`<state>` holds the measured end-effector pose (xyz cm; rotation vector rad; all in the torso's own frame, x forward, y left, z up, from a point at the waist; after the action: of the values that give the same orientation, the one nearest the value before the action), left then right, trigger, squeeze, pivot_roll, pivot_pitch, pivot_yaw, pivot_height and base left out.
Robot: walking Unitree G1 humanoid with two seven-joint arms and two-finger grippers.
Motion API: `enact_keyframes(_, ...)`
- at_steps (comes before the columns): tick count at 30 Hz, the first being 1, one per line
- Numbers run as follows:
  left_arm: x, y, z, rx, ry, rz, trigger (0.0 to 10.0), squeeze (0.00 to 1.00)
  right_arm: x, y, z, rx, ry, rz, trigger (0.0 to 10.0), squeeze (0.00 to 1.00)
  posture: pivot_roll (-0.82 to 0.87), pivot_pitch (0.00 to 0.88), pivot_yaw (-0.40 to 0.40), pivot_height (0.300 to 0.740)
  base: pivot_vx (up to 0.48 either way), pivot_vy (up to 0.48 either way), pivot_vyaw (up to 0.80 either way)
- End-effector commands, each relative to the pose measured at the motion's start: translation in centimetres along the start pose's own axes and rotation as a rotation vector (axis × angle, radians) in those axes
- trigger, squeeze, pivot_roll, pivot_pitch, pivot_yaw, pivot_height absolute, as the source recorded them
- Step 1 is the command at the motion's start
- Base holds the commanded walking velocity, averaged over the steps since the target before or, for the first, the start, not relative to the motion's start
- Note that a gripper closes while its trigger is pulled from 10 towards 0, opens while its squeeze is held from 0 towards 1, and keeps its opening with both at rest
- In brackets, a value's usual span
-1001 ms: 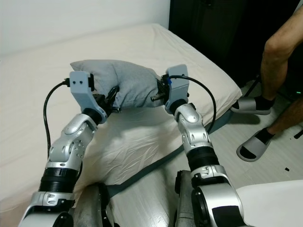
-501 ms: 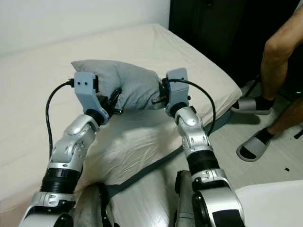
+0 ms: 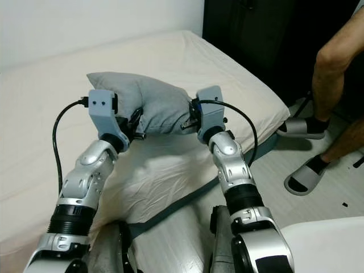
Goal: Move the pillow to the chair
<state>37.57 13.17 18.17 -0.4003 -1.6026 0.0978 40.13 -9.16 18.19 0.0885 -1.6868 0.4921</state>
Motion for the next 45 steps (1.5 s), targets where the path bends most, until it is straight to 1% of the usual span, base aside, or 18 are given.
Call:
enact_keyframes(1,0.73,1.47,0.51,0.065,-0.048,-0.049,10.0,0.0,0.23,-0.89,0.38,-0.034,-0.012,0.012,10.0,0.0,0.0,0.136,-0.009,0.577,0.0,0.0,0.0)
enact_keyframes(11,0.49,1.47,0.58,0.072,-0.04,-0.054,10.0,0.0,0.14,-0.93,0.47,-0.037,-0.009,0.016,10.0,0.0,-0.01,0.134,-0.006,0.587,0.0,0.0,0.0)
enact_keyframes(27,0.46,1.54,0.57,0.08,-0.042,-0.062,10.0,0.0,0.29,-0.9,0.54,-0.034,-0.015,0.018,10.0,0.0,-0.01,0.121,-0.006,0.618,0.0,0.0,0.0)
enact_keyframes(37,0.49,1.75,0.57,0.088,-0.045,-0.063,10.0,0.0,0.22,-0.97,0.6,-0.032,-0.014,0.021,10.0,0.0,-0.01,0.117,-0.009,0.652,0.0,0.0,0.0)
enact_keyframes(45,0.59,1.85,0.55,0.091,-0.049,-0.062,10.0,0.0,0.27,-1.01,0.6,-0.031,-0.014,0.021,10.0,0.0,-0.01,0.12,-0.01,0.668,0.0,0.0,0.0)
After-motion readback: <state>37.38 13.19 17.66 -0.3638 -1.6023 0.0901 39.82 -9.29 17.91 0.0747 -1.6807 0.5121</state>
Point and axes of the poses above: a point about 5 cm out from each wrist's last joint towards the gripper, its own z axis pointing back from the gripper into the wrist, its own x axis along the axis of the wrist's last joint, y = z × x, the point moved 3 cm from there along -z, pointing out of the wrist towards the gripper, and after that the axes turned 10 degrees about z, right-handed, at the moved point
